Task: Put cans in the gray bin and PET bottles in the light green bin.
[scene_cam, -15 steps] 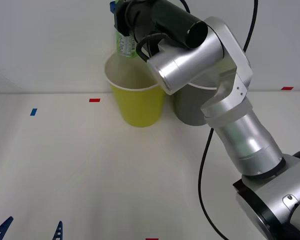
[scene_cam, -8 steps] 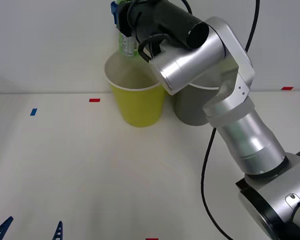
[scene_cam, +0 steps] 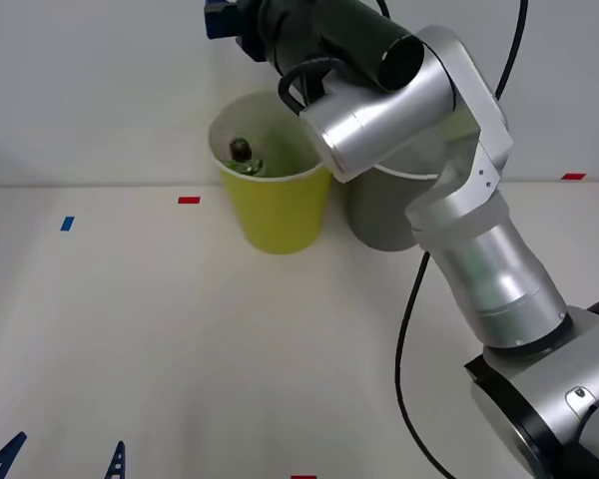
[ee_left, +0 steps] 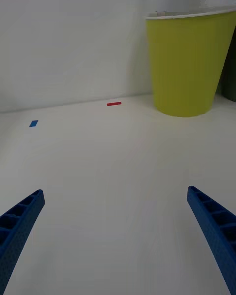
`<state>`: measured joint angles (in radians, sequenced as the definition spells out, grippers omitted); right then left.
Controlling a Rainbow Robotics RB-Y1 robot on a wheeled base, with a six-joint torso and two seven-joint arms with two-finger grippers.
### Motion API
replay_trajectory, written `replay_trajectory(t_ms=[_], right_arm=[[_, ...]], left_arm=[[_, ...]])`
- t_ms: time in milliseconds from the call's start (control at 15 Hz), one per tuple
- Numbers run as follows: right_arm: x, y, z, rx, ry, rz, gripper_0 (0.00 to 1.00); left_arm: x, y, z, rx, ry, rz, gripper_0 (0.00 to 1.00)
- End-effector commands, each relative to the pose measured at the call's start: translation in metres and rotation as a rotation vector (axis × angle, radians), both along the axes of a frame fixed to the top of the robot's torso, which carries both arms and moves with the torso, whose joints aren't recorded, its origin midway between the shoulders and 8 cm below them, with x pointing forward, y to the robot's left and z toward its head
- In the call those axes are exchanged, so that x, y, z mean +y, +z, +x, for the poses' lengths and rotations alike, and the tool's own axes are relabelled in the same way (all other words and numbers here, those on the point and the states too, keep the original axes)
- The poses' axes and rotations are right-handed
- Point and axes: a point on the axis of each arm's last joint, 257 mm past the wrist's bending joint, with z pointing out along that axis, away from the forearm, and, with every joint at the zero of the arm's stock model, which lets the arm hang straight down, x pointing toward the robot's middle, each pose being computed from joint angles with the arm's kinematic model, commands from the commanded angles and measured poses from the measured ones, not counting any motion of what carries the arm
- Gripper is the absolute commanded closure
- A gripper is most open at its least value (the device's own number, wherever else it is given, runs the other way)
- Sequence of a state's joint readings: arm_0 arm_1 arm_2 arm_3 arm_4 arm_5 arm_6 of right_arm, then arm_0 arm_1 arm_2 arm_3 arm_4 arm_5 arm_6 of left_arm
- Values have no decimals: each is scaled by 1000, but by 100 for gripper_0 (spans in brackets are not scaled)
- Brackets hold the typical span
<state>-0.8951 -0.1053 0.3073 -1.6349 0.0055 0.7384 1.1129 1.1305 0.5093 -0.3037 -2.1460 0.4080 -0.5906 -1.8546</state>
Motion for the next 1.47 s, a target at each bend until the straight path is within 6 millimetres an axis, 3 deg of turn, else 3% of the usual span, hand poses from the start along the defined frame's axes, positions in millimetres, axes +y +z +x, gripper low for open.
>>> replay_trajectory(t_ms=[67, 400, 600, 1000, 1467], right_arm=[[-10, 3, -2, 30, -24, 11, 0], [-41, 17, -54, 90, -26, 37, 0], [-72, 11, -89, 43, -23, 56, 0], [-129, -14, -131, -34, -101, -46, 0], [-199, -80, -159, -79, -147, -31, 0]], left_arm=[[0, 0, 0, 0, 0, 0, 0], [0, 0, 0, 0, 0, 0, 0], [0, 0, 0, 0, 0, 0, 0], [0, 0, 0, 0, 0, 0, 0], [0, 0, 0, 0, 0, 0, 0]])
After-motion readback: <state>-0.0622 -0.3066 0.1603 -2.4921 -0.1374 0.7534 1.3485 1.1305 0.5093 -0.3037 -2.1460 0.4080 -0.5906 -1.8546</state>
